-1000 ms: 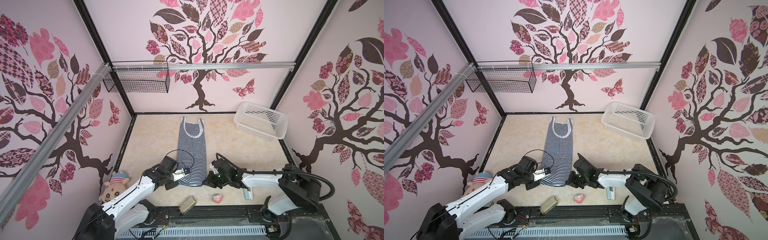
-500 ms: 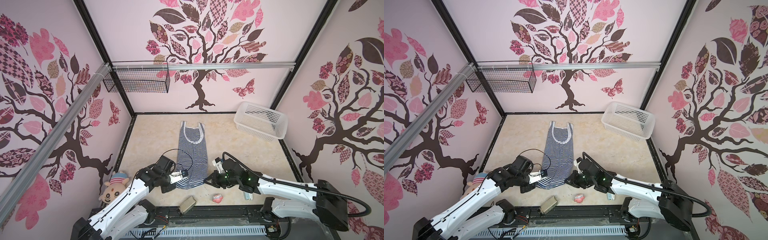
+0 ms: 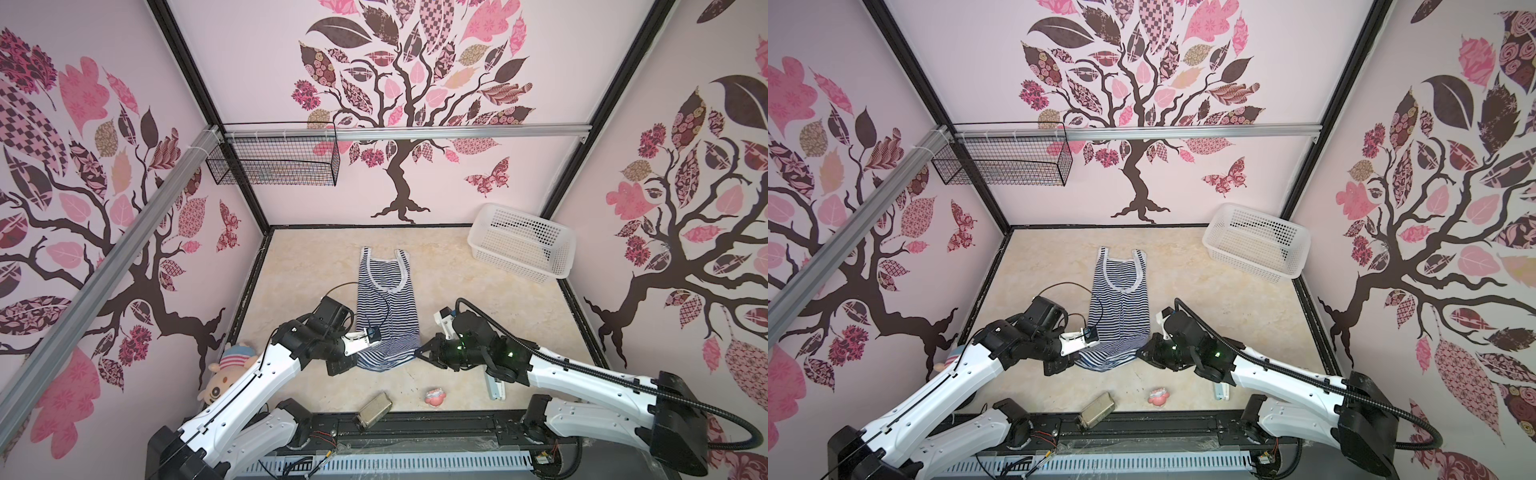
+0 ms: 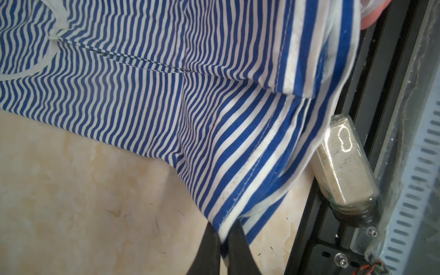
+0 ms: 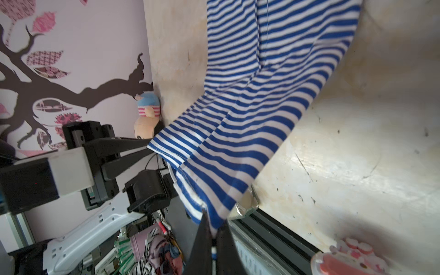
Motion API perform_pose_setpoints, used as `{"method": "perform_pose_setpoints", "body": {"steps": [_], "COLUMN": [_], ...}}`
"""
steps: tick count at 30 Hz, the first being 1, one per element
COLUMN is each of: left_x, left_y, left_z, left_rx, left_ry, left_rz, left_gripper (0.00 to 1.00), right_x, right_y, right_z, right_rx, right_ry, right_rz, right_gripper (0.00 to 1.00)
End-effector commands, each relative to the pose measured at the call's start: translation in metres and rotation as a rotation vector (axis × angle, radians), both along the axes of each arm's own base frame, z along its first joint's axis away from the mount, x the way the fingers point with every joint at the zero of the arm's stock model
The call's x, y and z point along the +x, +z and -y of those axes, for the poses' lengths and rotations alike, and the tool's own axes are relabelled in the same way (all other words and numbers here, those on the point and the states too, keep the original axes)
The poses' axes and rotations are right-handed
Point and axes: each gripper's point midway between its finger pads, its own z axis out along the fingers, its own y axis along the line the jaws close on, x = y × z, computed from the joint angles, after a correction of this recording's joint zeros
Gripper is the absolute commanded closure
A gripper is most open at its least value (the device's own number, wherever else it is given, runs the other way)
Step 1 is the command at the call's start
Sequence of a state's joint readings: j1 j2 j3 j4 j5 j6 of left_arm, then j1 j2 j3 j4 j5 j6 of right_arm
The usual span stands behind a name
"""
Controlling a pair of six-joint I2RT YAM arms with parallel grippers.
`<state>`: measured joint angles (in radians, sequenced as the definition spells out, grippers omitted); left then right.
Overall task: Fold and stack tank tops
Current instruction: Fold the tank top at the center of the table.
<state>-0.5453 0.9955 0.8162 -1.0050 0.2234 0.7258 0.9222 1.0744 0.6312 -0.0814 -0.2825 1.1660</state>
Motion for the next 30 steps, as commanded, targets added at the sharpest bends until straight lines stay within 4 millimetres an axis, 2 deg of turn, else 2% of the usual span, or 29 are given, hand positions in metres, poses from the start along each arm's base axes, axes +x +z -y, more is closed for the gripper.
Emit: {"method": "perform_pose_setpoints", "body": {"steps": [1, 6, 11, 18, 23, 30], "left_x": [0.027, 0.054, 0.078, 0.126, 0.161, 0.196], "left_y": [0.021, 0.030, 0.037, 0.046, 0.038, 0.026], "left_z": [0.010, 0.011, 0.017, 0.014, 0.008, 0.006], "left_rx": [-0.078, -0.082, -0.088, -0.114, -0.095, -0.084], "left_ry": [0.040, 0.073, 0.088, 0.164, 0.221, 0.265], "left_rz": [0.043, 0.062, 0.105, 0.166, 0.161, 0.137], "left_gripper": [0.91, 0.91, 0.91, 0.92, 0.91, 0.92], "right_x": [0.019, 0.038, 0.060, 0.103, 0.132, 0.169], "right_y": [0.020, 0.035, 0.041, 0.042, 0.036, 0.014], "right_z": [0.006, 0.001, -0.004, 0.007, 0.009, 0.004], "right_rx": [0.019, 0.025, 0.023, -0.005, -0.012, -0.007], "right_ry": [-0.036, -0.043, -0.048, -0.098, -0.105, -0.119], "right_rz": [0.043, 0.076, 0.077, 0.063, 0.052, 0.000], "right_gripper": [1.00, 1.00, 1.00, 1.00, 1.00, 1.00]}}
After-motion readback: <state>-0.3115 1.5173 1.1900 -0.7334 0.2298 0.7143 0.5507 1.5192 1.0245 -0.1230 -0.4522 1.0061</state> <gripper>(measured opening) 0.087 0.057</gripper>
